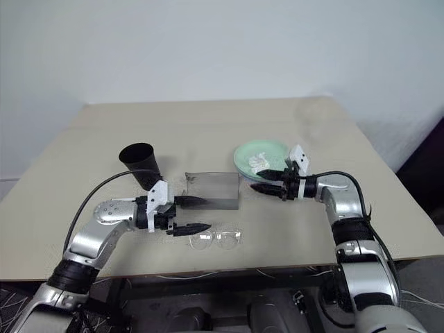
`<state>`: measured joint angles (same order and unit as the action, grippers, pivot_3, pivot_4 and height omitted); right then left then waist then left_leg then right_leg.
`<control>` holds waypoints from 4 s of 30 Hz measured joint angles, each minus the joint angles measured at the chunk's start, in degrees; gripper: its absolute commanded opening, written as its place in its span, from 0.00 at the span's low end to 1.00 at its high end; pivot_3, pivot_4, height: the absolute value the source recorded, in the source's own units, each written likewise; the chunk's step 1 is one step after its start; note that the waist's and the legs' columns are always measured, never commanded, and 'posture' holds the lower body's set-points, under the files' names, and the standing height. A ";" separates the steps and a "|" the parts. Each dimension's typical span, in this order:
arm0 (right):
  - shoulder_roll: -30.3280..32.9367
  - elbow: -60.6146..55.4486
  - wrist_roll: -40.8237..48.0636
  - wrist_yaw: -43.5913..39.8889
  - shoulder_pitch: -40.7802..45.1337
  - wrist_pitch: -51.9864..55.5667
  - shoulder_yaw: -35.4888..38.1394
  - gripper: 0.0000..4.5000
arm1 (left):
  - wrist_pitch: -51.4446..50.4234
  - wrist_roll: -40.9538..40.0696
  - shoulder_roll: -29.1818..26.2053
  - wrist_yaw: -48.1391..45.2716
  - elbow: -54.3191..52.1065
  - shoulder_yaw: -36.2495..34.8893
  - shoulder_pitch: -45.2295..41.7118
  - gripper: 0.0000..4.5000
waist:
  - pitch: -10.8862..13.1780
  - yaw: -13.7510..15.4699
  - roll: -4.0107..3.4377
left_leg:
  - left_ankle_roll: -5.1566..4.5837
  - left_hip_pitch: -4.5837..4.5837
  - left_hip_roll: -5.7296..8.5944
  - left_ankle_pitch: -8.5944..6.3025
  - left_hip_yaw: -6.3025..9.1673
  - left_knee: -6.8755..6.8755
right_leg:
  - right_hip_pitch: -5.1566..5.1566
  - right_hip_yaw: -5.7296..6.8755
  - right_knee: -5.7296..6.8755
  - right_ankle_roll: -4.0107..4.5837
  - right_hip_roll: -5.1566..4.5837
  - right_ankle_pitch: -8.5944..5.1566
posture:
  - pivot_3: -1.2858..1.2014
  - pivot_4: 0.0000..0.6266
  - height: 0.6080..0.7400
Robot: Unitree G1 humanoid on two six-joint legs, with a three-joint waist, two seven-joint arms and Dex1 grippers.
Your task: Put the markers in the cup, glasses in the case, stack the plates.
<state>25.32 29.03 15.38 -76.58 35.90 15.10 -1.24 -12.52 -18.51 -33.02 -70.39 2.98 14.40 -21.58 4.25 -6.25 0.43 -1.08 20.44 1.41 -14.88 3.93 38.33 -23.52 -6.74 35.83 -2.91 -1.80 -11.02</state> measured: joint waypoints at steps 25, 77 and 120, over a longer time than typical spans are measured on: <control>-0.07 -17.15 4.91 8.76 -11.57 6.65 -1.42 0.61 | 11.04 13.56 4.61 -10.30 17.89 9.90 -10.58 0.29 | -0.01 0.50 0.05 | -0.01 0.12 0.01 0.00 0.01 0.18 | 0.00 -0.04 -0.05 -0.01 0.02 0.00 | 0.52 0.00 0.97; -0.25 -11.26 3.64 12.76 -9.46 0.82 -2.96 0.61 | 35.76 23.09 10.36 -0.15 56.45 2.77 -34.34 0.00 | -0.02 0.51 0.11 | -0.24 0.29 0.13 -0.01 0.02 0.43 | 0.04 -0.14 -0.13 -0.41 0.01 0.24 | 0.52 0.00 0.97; -1.98 -12.76 3.63 15.25 -11.27 0.28 -3.66 0.61 | 30.26 27.86 13.83 -9.66 67.28 0.30 -38.52 0.31 | -0.02 0.51 0.20 | -0.27 0.31 0.12 -0.02 0.04 0.50 | 0.06 -0.15 -0.09 -0.57 0.02 0.33 | 0.52 0.00 0.97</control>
<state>23.34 16.27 19.01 -61.33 24.63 15.38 -4.90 17.75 9.35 -19.20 -80.04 70.26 14.71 -60.10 4.23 -5.74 0.63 -1.35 20.74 1.53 -14.90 3.97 38.82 -23.46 -6.89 35.73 -3.48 -1.78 -10.69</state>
